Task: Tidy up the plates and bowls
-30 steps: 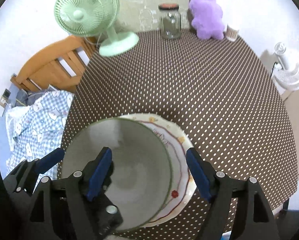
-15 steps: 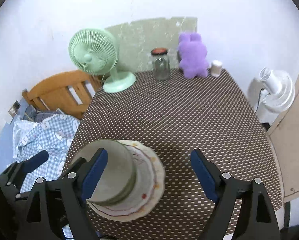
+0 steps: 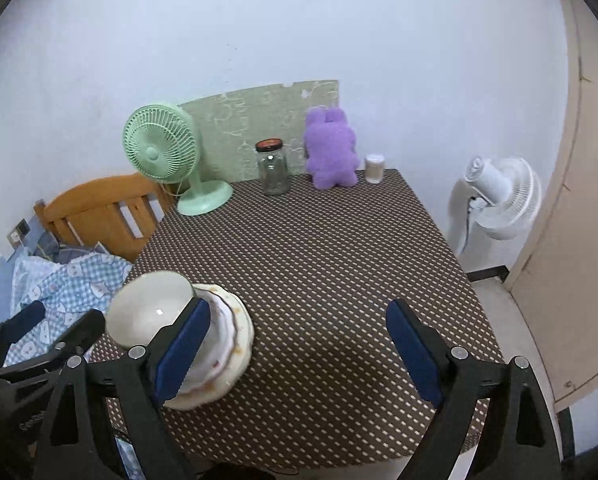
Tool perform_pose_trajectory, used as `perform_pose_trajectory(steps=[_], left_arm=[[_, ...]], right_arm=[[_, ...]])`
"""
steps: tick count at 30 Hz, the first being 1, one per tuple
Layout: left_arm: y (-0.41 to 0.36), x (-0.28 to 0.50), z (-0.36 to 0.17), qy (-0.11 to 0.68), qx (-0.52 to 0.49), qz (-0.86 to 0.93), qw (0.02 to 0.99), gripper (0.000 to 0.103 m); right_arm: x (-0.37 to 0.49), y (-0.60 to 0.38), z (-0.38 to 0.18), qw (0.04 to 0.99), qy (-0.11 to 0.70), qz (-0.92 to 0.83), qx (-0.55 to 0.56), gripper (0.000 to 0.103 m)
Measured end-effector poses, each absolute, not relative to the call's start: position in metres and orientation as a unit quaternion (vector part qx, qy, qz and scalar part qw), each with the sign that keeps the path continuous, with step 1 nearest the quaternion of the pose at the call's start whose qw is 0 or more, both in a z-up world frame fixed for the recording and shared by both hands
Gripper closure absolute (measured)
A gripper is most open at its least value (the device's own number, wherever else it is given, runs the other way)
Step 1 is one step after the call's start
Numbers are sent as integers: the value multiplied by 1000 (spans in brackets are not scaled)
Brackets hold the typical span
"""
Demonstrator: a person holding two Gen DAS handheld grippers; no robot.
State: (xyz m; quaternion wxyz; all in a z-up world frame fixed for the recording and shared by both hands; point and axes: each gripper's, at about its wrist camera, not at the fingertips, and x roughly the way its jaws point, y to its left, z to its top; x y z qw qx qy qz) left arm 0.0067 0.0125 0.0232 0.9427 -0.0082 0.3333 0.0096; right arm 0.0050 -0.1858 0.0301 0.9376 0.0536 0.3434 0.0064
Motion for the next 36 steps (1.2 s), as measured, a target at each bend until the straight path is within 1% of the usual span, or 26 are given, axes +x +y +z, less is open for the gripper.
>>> perform_pose_trajectory(steps=[3, 13, 21, 36], left_arm=[[6, -6, 22, 323, -11, 9, 946, 4], [-10, -29, 17, 318, -8, 3, 948, 4], [-13, -31, 17, 319, -12, 4, 948, 4], [-20, -31, 16, 320, -2, -9, 947, 3]], right_arm=[[-11, -191, 26, 941, 333, 2, 51, 11], [-44, -206, 21, 946, 321, -16, 45, 11], [-47, -210, 19, 942, 334, -13, 45, 11], [-50, -215, 20, 943, 329, -32, 40, 11]])
